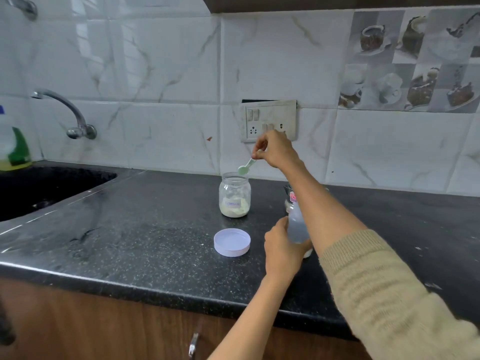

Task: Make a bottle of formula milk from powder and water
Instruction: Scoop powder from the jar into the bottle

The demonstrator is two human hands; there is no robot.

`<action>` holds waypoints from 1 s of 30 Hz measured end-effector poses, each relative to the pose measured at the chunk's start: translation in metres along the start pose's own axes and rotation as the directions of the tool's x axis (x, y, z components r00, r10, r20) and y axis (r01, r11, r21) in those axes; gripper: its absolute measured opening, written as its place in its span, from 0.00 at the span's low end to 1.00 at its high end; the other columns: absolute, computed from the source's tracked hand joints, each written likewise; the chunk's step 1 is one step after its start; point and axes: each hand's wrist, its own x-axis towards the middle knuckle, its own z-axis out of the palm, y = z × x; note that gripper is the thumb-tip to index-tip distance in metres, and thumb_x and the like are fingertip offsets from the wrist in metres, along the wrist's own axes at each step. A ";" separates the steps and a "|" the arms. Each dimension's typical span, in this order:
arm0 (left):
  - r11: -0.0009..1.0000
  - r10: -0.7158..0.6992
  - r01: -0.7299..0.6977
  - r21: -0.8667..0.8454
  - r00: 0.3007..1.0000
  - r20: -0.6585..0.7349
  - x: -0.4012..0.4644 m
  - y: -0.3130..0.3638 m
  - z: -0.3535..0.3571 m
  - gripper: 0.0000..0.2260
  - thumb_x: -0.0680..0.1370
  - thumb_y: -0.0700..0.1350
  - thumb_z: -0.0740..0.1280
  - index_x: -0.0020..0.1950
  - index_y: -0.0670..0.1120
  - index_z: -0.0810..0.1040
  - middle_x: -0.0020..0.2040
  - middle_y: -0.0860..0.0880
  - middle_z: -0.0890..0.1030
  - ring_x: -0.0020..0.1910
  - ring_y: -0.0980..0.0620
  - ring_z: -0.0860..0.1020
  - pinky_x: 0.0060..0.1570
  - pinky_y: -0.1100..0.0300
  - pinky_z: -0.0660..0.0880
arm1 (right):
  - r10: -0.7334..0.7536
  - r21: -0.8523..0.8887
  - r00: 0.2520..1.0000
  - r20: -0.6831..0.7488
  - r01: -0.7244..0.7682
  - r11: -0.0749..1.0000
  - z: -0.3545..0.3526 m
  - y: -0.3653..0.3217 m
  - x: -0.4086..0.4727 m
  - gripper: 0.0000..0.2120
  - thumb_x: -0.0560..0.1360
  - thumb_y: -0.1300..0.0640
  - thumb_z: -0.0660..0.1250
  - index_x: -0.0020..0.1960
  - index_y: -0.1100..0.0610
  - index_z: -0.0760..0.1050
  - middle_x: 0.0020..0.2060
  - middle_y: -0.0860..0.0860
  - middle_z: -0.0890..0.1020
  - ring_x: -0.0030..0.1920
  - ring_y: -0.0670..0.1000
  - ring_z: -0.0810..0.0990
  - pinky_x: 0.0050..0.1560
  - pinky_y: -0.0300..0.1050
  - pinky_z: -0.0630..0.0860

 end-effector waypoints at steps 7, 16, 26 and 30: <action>0.994 0.032 -0.031 0.107 0.999 -0.008 0.000 0.011 -0.006 0.10 0.76 0.39 0.58 0.35 0.44 0.65 0.34 0.49 0.72 0.39 0.42 0.70 0.29 0.60 0.59 | -0.001 -0.038 0.999 0.039 0.002 0.999 0.043 0.000 0.012 0.04 0.70 0.62 0.74 0.44 0.61 0.82 0.40 0.52 0.84 0.39 0.47 0.79 0.46 0.46 0.77; 0.992 0.012 -0.015 0.122 0.999 0.030 0.000 0.012 -0.008 0.14 0.76 0.42 0.59 0.32 0.51 0.60 0.33 0.56 0.68 0.31 0.57 0.66 0.26 0.67 0.63 | 0.398 0.035 0.867 -0.301 -0.407 0.913 0.027 0.011 0.007 0.05 0.76 0.65 0.66 0.49 0.60 0.80 0.46 0.52 0.84 0.44 0.51 0.81 0.38 0.42 0.71; 0.963 0.017 -0.025 0.268 0.999 0.034 -0.002 0.011 -0.010 0.08 0.79 0.42 0.57 0.41 0.46 0.69 0.35 0.53 0.71 0.33 0.55 0.67 0.34 0.63 0.60 | 0.544 -0.195 0.819 -0.180 -0.572 0.797 0.059 0.018 -0.031 0.12 0.76 0.68 0.64 0.57 0.62 0.77 0.57 0.57 0.80 0.56 0.55 0.80 0.47 0.45 0.77; 0.960 -0.059 0.037 0.277 0.996 0.070 -0.002 0.016 -0.011 0.11 0.81 0.42 0.55 0.58 0.41 0.74 0.55 0.44 0.77 0.51 0.48 0.74 0.47 0.61 0.65 | 0.602 -0.150 0.787 -0.133 -0.616 0.773 0.066 0.018 -0.038 0.12 0.75 0.67 0.66 0.58 0.61 0.77 0.58 0.56 0.80 0.58 0.54 0.80 0.49 0.44 0.77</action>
